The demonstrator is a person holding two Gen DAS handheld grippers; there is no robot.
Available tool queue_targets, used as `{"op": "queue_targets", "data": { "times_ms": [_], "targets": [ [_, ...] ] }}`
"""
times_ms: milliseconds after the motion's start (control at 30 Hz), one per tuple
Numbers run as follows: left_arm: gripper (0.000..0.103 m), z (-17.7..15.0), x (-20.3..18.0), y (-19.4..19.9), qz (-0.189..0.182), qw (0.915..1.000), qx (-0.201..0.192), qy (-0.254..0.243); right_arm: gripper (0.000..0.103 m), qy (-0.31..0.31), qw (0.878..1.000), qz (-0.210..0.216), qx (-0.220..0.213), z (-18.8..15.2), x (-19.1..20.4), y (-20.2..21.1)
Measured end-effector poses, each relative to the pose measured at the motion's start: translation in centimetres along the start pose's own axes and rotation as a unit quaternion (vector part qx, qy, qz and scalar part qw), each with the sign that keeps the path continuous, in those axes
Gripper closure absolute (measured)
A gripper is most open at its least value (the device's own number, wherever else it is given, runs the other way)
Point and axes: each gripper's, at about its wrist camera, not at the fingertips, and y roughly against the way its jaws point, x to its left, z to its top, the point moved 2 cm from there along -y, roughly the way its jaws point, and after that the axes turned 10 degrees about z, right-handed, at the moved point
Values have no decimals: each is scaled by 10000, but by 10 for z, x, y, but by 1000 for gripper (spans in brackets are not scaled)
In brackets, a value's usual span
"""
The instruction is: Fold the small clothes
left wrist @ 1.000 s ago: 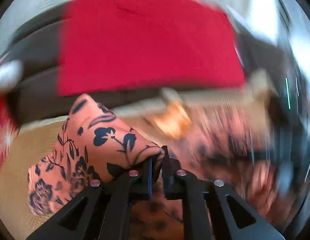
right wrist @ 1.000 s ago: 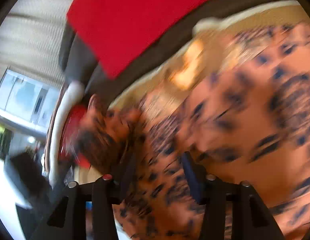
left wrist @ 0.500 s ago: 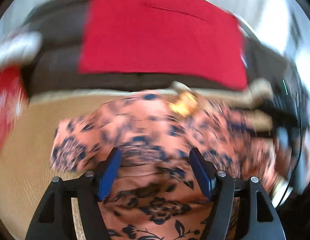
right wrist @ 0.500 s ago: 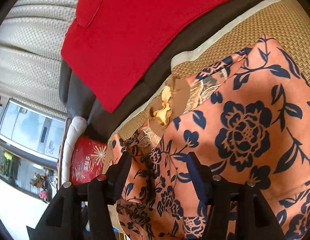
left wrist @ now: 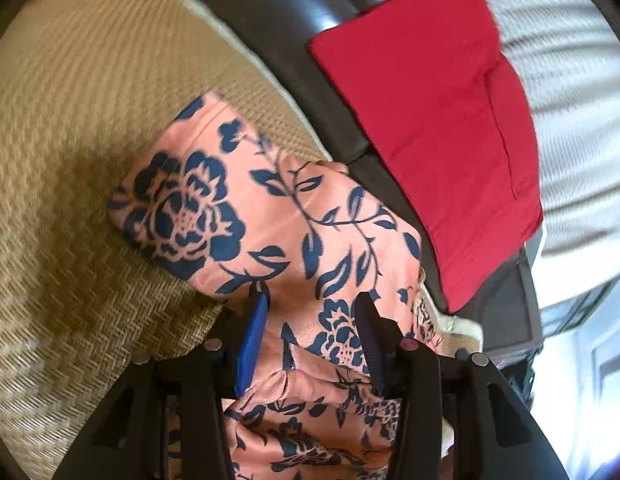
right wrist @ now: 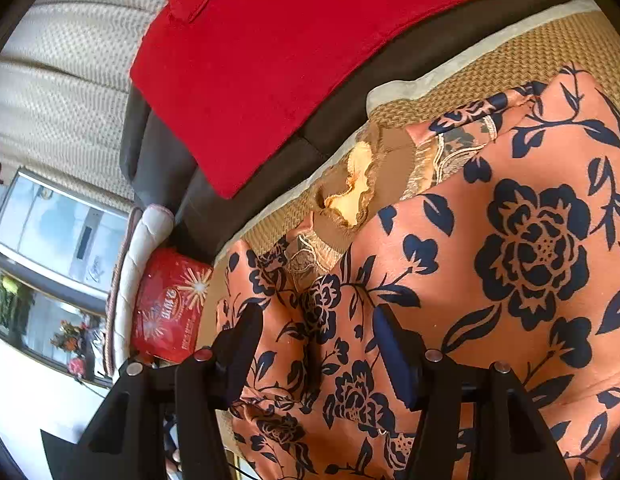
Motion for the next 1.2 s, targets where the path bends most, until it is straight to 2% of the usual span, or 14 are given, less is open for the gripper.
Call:
{"op": "queue_targets", "data": {
  "times_ms": [133, 233, 333, 433, 533, 667, 833, 933, 1000, 1133, 1200],
  "targets": [
    [57, -4, 17, 1, 25, 9992, 42, 401, 42, 21, 10000, 6, 24, -2, 3, -5],
    [56, -5, 21, 16, 68, 9993, -110, 356, 42, 42, 10000, 2, 63, -2, 2, -8],
    [55, -7, 27, 11, 225, 9987, -3, 456, 42, 48, 9999, 8, 124, -2, 2, -14],
    [55, -9, 29, 3, 181, 9980, 151, 578, 42, 55, 9999, 53, 151, -2, 4, -19],
    [55, -7, 22, 5, 224, 9981, 123, 560, 42, 107, 9997, 79, 201, -5, 8, -26],
    [55, -4, 13, -23, 290, 9970, 82, 718, 42, 157, 9994, 81, 288, -11, 12, -37],
    [58, 3, 11, -39, 238, 9960, -48, 859, 42, 167, 9993, 47, 320, -12, 12, -42],
    [72, 7, 4, -47, 308, 9970, -223, 677, 42, 125, 9996, 22, 271, -10, 9, -41],
    [91, 11, -4, -49, 296, 9975, -352, 532, 42, 98, 9997, 3, 237, -9, 5, -38],
    [93, 14, -32, -48, 206, 9971, -731, 49, 42, 66, 9998, -69, 148, -6, 0, -30],
    [94, 13, -59, -46, 164, 9943, -953, -440, 42, 33, 9999, -107, 64, -4, -4, -23]
  ]
}}
